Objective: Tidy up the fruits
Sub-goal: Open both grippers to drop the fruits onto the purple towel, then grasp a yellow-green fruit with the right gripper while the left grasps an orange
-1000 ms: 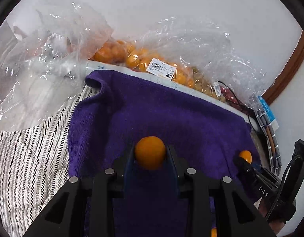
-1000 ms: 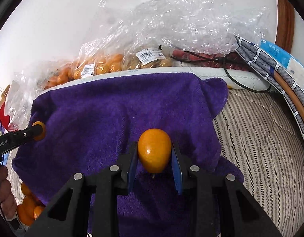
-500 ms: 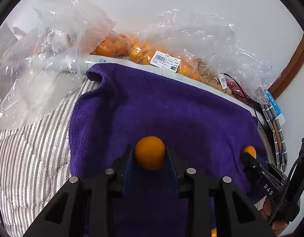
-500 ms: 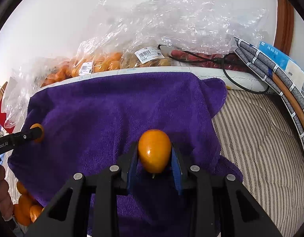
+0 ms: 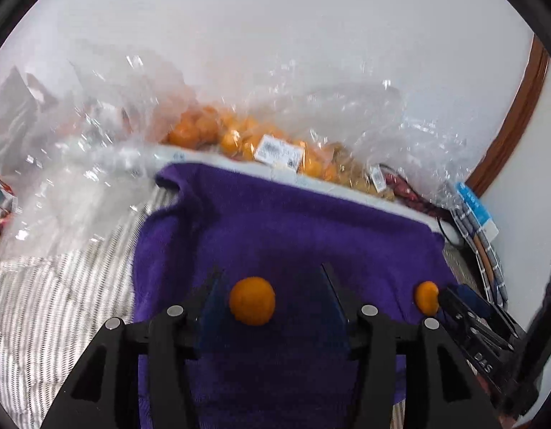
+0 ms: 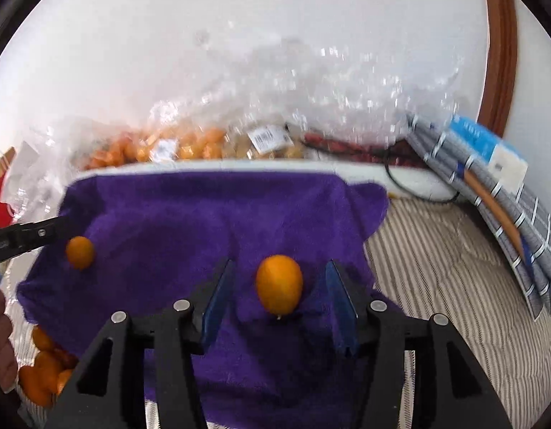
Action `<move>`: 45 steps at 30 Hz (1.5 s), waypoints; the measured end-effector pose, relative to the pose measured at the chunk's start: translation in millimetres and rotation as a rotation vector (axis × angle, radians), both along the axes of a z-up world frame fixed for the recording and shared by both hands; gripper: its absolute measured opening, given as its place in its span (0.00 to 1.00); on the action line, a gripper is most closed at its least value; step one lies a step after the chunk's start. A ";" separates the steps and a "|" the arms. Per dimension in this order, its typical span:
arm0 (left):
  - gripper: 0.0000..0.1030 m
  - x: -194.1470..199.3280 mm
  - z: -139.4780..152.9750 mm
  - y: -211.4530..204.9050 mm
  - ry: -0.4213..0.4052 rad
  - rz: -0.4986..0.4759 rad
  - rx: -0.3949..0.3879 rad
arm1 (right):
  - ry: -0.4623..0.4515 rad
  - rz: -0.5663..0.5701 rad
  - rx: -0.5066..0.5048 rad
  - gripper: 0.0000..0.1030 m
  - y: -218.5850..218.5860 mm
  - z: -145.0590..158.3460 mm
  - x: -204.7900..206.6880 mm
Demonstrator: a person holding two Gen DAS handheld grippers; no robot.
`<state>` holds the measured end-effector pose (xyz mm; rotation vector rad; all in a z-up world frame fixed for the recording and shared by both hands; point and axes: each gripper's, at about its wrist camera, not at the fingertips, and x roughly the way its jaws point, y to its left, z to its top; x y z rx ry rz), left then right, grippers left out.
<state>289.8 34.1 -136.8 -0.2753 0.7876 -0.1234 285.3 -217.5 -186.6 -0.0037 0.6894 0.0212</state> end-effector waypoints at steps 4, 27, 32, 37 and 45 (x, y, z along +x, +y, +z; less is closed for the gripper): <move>0.48 -11.8 20.3 -6.6 -0.074 -0.013 0.054 | -0.024 -0.032 -0.023 0.51 2.5 19.6 -14.4; 0.48 -163.2 7.4 80.1 -0.002 0.004 0.083 | 0.075 0.058 0.057 0.49 49.9 17.5 -156.8; 0.48 -168.0 -21.1 95.3 0.053 0.025 0.088 | 0.114 0.125 0.047 0.42 75.7 -3.8 -161.3; 0.48 -169.3 -40.2 106.2 0.050 0.039 0.035 | 0.141 0.176 0.030 0.37 95.0 -18.0 -153.1; 0.49 -173.4 -45.8 110.0 -0.004 -0.012 -0.054 | 0.183 0.193 0.035 0.37 104.9 -30.9 -125.1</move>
